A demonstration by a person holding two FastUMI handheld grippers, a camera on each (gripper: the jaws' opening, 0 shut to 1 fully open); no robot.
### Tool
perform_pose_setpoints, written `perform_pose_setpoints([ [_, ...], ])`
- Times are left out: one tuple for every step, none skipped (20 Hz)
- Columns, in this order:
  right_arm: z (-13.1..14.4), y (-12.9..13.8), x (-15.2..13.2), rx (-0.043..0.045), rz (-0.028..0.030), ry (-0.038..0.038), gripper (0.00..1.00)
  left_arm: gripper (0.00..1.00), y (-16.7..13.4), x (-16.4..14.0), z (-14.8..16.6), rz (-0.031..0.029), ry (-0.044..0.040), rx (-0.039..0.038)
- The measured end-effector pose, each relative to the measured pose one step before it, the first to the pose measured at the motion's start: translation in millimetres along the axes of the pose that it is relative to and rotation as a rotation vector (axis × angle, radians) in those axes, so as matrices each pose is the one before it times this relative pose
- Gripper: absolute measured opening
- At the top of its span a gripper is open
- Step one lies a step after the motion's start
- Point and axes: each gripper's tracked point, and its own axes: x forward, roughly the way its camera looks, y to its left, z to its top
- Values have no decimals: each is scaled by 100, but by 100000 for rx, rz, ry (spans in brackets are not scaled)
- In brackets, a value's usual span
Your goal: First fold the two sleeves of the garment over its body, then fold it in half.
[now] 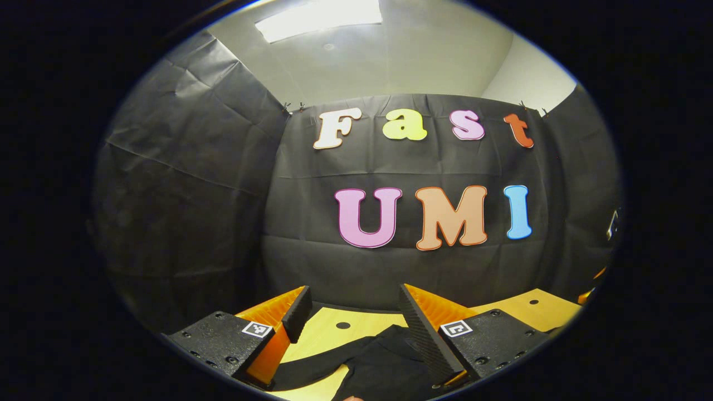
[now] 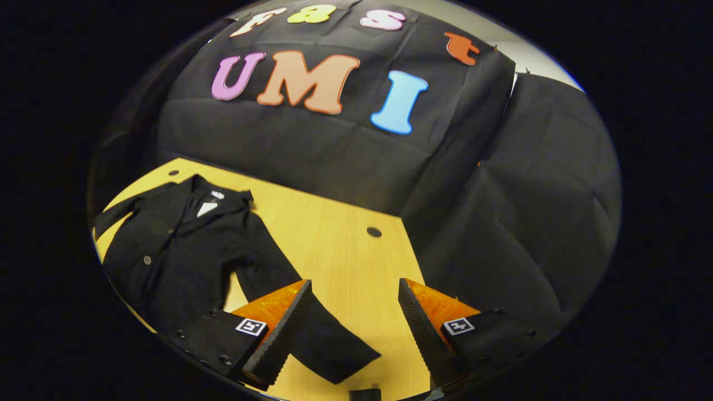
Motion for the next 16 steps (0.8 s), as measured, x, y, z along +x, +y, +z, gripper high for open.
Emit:
perform_pose_setpoints([
  [-1274,-79,838,1626,1350,4906,99,93,-500,-2,-169,155,624,813],
  [-1052,-386,734,1030,1322,4478,99,93,-441,48,-98,104,529,709],
  [-1114,-200,993,357,1108,3739,99,93,-600,85,-18,-220,359,570],
  [-1747,-255,799,-12,740,4215,99,94,-463,2,-29,101,322,596],
  [-1447,-324,730,-46,654,4362,99,93,-302,44,5,217,217,511],
  [-1216,-278,668,-27,1209,3823,100,94,-442,61,-192,-92,298,449],
  [-825,-50,747,-153,1550,3333,100,94,-358,-21,-66,191,435,644],
  [-849,232,806,-887,1828,3832,100,94,-398,47,-160,148,494,717],
  [-823,68,568,-1682,1816,3960,100,94,-376,19,-192,168,535,508],
  [-918,-289,485,-2219,1042,3492,100,94,-372,-33,-182,104,411,204],
  [-737,-220,438,-2467,966,3377,100,94,-398,-25,-93,110,515,106],
  [-481,43,356,-2302,950,2261,100,94,-450,-148,-242,243,735,102],
  [-121,285,466,-2463,822,1418,100,93,-330,-6,-106,250,526,211],
  [-150,236,430,-2697,1532,1227,100,93,-183,-128,-147,465,324,447],
  [-323,257,399,-2428,2037,2697,100,93,-248,-55,-98,638,315,578],
  [-380,201,297,-2902,1687,1853,100,93,-221,-147,-221,550,380,487],
])
